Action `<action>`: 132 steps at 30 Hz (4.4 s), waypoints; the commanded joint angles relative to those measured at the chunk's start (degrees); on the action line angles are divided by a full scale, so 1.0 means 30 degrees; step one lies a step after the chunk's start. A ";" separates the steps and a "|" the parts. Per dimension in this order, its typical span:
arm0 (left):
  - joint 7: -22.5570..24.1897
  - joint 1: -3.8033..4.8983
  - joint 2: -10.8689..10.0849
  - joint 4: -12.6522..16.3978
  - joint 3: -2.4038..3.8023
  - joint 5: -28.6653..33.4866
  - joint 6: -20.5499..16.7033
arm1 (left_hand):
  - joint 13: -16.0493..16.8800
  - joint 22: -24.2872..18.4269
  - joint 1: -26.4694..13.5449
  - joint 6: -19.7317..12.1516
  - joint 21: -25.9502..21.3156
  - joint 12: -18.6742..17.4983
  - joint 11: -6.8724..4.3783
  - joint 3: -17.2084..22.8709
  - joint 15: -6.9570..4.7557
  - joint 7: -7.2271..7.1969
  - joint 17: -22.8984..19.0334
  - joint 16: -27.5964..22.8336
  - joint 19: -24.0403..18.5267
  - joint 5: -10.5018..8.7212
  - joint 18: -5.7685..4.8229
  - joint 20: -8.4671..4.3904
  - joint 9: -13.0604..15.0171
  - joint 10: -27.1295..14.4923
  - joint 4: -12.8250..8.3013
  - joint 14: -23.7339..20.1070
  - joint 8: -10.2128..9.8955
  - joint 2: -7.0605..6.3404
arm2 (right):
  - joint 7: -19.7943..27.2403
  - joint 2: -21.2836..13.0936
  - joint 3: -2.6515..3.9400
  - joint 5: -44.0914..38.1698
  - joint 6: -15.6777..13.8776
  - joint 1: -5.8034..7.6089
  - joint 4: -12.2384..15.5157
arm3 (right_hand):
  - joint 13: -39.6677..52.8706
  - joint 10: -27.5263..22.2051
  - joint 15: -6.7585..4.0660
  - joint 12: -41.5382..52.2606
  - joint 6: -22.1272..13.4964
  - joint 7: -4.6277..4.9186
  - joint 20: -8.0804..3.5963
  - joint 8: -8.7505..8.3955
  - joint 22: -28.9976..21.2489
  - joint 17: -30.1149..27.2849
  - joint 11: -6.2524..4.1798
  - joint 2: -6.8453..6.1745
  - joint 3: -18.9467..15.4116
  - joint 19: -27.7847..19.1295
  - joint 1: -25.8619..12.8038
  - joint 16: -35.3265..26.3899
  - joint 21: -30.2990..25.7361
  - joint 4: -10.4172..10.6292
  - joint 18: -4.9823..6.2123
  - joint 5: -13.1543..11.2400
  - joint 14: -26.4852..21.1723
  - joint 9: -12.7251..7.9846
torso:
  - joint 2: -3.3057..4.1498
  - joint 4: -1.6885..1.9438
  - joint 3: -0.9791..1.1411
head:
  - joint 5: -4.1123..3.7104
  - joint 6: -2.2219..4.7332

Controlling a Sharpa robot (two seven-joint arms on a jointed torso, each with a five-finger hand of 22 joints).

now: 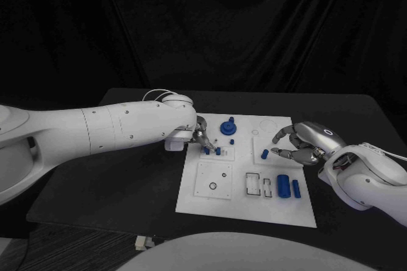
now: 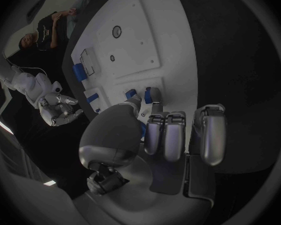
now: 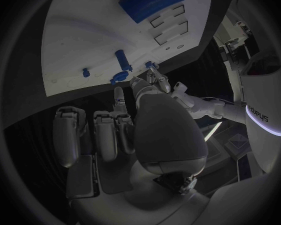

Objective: Assemble the parts on the task board

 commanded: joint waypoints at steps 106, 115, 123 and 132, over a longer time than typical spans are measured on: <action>0.0550 -0.0081 -0.0522 0.0508 0.0020 0.0050 -0.1332 | 0.5021 0.4409 -0.0931 0.0140 0.0563 -0.0081 -0.0600 -0.2433 -0.0567 -0.0422 0.5032 0.0051 0.0989 0.1937 0.0050 -0.0579 0.4644 0.2018 0.0282 0.2018 0.2352 0.0397 | -0.0319 0.0057 0.0009 -0.0044 0.0247 -0.0210 -0.0252 | 0.5028 0.2024 -0.0186 -0.0028 0.0193 0.0039 -0.0129 -0.0051 0.4315 0.5031 -0.0097 0.0060 0.0138 0.0916 0.0170 0.0057 -0.0155 0.0015 0.0231 0.0145 0.2002 0.0026 | -0.0002 0.0010 -0.0003 | 0.0011 -0.0004; 0.1799 -0.0059 -0.1430 0.1572 0.0029 -0.0907 -0.3870 | 0.5021 0.4438 0.1524 -0.1000 0.0656 -0.0081 -0.0602 -0.2111 -0.0568 -0.0415 0.5032 0.0051 0.1036 0.4749 0.0029 -0.0584 0.4431 0.2018 -0.0229 0.2018 0.1559 0.0318 | -0.0324 0.0093 0.0009 -0.0044 0.0287 -0.0212 -0.0298 | 0.5028 0.2024 -0.0186 -0.0028 0.0204 0.0037 -0.0130 -0.0054 0.4306 0.5031 -0.0098 0.0077 0.0138 0.0905 0.0146 0.0057 -0.0179 0.0030 0.0237 0.0162 0.2002 0.0026 | -0.0012 -0.0002 -0.0006 | 0.0048 -0.0004; 0.2727 0.0534 -0.2388 0.2750 0.0038 -0.2650 -0.5734 | 0.5021 0.4469 0.3400 -0.1121 0.0762 -0.0081 -0.0697 -0.0977 -0.0642 -0.0519 0.5032 0.0051 0.1085 0.7313 0.0007 -0.0656 0.4354 0.2018 -0.0505 0.2018 0.1285 -0.0052 | -0.0330 0.0050 0.0009 -0.0039 0.0261 -0.0213 -0.0275 | 0.5028 0.2024 -0.0186 -0.0028 0.0204 0.0037 -0.0130 -0.0054 0.4306 0.5031 -0.0098 0.0077 0.0138 0.0905 0.0146 0.0057 -0.0179 0.0030 0.0237 0.0162 0.2002 0.0026 | -0.0016 -0.0010 -0.0005 | -0.0136 -0.0004; 0.9336 0.2363 -0.3154 0.3671 0.0040 -0.5188 -0.8400 | -0.0308 0.2941 0.7153 -0.3497 -0.4629 -0.8722 0.1620 0.4053 0.1365 0.2009 0.0503 -0.6574 -0.3035 0.2569 0.0841 0.0797 -0.4629 -0.6210 -0.0352 -0.3160 -0.6672 -0.2327 | 0.0076 -0.0208 0.0009 0.0022 -0.0482 -0.0209 -0.0048 | 0.5028 0.2024 -0.0188 -0.0028 0.0233 0.0038 -0.0131 -0.0052 0.4327 0.5031 -0.0099 0.0080 0.0112 0.0936 0.0068 0.0057 -0.0127 0.0079 0.0222 0.0150 0.2002 0.0032 | -0.0039 -0.0017 0.0005 | -0.0137 -0.0004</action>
